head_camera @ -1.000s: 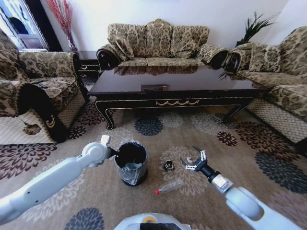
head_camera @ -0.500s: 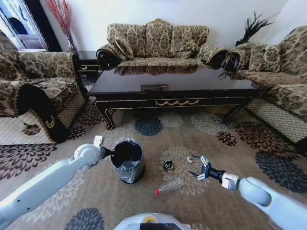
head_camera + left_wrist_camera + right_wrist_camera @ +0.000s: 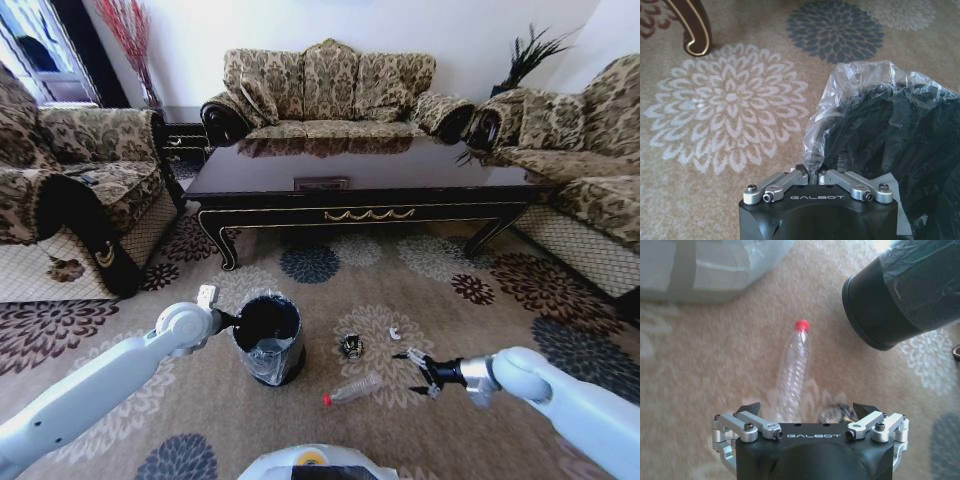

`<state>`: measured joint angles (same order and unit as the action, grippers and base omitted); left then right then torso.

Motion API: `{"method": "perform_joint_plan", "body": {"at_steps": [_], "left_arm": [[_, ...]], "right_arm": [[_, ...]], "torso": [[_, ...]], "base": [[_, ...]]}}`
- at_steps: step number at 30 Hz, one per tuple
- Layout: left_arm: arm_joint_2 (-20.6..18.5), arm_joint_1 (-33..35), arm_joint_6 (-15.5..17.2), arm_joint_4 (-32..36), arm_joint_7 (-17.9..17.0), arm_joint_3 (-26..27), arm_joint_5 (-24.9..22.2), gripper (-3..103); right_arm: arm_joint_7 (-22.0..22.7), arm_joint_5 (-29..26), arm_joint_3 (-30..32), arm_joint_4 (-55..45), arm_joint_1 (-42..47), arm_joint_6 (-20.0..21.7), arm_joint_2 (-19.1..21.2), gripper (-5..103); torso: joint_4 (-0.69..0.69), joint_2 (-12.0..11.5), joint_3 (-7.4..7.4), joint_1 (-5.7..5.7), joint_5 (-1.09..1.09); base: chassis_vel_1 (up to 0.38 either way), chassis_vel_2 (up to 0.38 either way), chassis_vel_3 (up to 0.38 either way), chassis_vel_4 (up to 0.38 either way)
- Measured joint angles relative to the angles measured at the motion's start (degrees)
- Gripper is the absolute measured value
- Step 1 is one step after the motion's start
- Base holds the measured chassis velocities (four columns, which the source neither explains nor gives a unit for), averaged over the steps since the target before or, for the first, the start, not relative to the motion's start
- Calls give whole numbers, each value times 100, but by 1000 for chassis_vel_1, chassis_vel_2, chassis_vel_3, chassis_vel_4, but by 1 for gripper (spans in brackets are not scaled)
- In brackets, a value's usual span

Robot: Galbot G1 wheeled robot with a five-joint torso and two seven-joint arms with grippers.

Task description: Move to the front of the table and pick up the trash from the floor, then place it into the trash bin.

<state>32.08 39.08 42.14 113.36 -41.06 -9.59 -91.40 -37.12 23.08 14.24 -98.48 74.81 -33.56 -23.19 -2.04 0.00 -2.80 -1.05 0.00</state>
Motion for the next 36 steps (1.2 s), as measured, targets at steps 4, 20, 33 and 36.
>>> {"method": "perform_joint_plan", "body": {"at_steps": [4, 20, 33, 36], "left_arm": [[-11, -149, 0, 0, -34, -233, -56, 4], [-99, -176, 0, -13, -137, -225, -222, 4], [-99, 123, 0, -50, -12, 146, -218, 4], [-106, 180, 0, -80, 44, 218, -179, 4]], "right_arm": [[-164, -367, -828, 304, -728, 96, -121, 100], [-471, -1020, -3497, 1548, -3225, 66, -825, 100], [-608, -1423, -4820, 2351, -4302, 30, -1436, 100], [-616, -1410, -4877, 2488, -4318, 17, -1548, 100]], "torso": [[-4, 0, 0, 0, -1], [-1, 0, -1, 0, 1], [0, 0, 0, 0, -1], [0, 0, 0, 0, -1]], "base": [[0, 0, 0, 0], [0, 0, 0, 0], [0, 0, 0, 0], [0, 0, 0, 0]]}}
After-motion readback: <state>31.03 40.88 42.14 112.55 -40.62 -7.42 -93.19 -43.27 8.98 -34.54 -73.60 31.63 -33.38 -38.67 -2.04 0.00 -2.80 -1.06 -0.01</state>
